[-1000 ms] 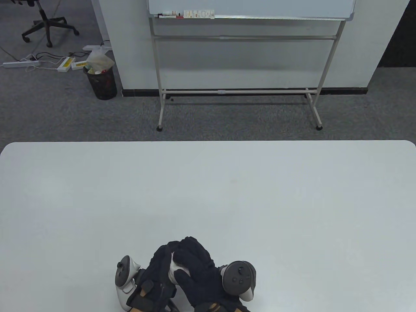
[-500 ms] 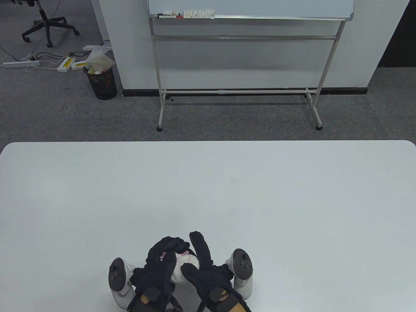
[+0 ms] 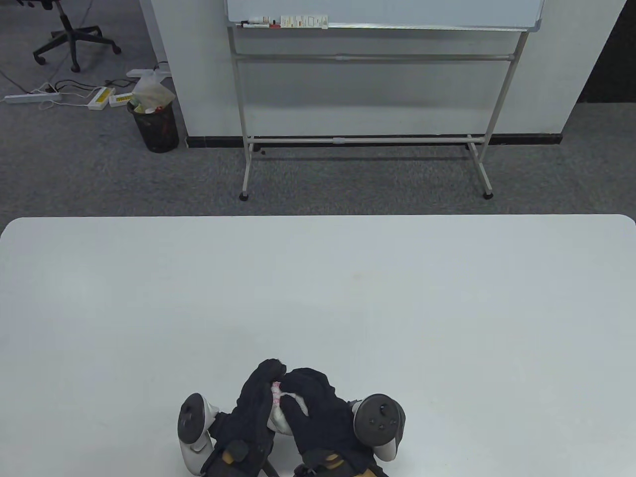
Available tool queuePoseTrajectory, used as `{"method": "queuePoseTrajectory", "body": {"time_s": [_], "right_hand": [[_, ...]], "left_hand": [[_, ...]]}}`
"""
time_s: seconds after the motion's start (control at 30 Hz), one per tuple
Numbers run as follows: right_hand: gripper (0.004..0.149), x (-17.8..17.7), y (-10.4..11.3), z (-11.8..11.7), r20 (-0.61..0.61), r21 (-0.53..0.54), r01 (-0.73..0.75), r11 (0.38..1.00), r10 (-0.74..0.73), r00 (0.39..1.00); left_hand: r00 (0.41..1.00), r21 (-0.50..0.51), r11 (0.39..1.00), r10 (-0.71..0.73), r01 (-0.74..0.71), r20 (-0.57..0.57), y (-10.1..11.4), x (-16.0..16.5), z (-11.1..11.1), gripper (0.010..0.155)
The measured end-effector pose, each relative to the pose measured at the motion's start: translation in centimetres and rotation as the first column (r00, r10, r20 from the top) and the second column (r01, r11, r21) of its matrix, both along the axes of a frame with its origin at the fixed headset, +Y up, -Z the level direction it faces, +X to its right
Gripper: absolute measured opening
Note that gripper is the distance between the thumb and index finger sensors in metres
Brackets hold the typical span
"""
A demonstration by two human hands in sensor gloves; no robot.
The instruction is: Squeeze dry dish cloth into compact mass
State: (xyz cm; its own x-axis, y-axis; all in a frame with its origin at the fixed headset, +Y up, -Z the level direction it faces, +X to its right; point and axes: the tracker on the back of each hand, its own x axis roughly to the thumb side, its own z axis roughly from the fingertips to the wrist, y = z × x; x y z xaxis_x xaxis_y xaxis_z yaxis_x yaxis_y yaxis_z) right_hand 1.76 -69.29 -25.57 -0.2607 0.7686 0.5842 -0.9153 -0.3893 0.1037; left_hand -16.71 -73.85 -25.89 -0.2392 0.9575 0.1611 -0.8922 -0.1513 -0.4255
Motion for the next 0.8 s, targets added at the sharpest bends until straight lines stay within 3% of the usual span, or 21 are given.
{"method": "queuePoseTrajectory", "body": {"time_s": [0.07,0.17,0.23,0.4,0.5,0.57,0.63,0.73,0.8], "right_hand": [[0.054,-0.2,0.1,0.3,0.001,0.056,-0.080,0.995,0.081,0.997],[0.071,-0.4,-0.6,0.1,-0.095,-0.031,0.008,0.999,-0.011,0.995],[0.073,-0.7,-1.2,-0.1,-0.154,-0.134,0.109,0.985,-0.129,0.980],[0.079,-1.5,-1.7,0.0,-0.198,-0.154,0.059,0.986,-0.089,0.976],[0.082,-1.7,-1.9,0.0,-0.225,-0.187,0.070,0.980,-0.112,0.968],[0.083,-1.9,-1.9,0.3,-0.249,-0.226,0.077,0.971,-0.134,0.959],[0.083,-1.9,-1.7,0.2,-0.235,-0.228,0.102,0.968,-0.157,0.959],[0.083,-2.1,-2.0,-0.1,-0.313,-0.337,0.130,0.932,-0.241,0.919],[0.084,-2.0,-2.4,-0.4,-0.294,-0.399,0.193,0.896,-0.324,0.899]], "left_hand": [[1.000,0.021,1.000,-0.018,0.018,-0.016,0.0,0.1,0.1,0.070],[1.000,0.032,0.999,0.014,-0.014,0.016,0.2,0.0,0.2,0.073],[1.000,0.036,0.999,0.015,-0.016,0.024,0.2,0.1,0.2,0.074],[0.998,0.082,0.994,-0.070,0.069,0.010,0.4,0.6,0.5,0.073],[0.995,0.054,0.994,-0.094,0.093,0.015,0.5,0.6,0.5,0.067],[0.985,0.082,0.987,-0.128,0.138,-0.116,0.7,0.3,0.5,0.060],[0.979,0.083,0.980,-0.170,0.180,-0.114,1.0,-0.2,0.2,0.052],[0.964,0.085,0.979,-0.163,0.184,-0.209,1.4,-0.9,0.2,0.046],[0.964,0.094,0.978,-0.166,0.188,-0.207,1.5,-1.2,0.2,0.045]]}}
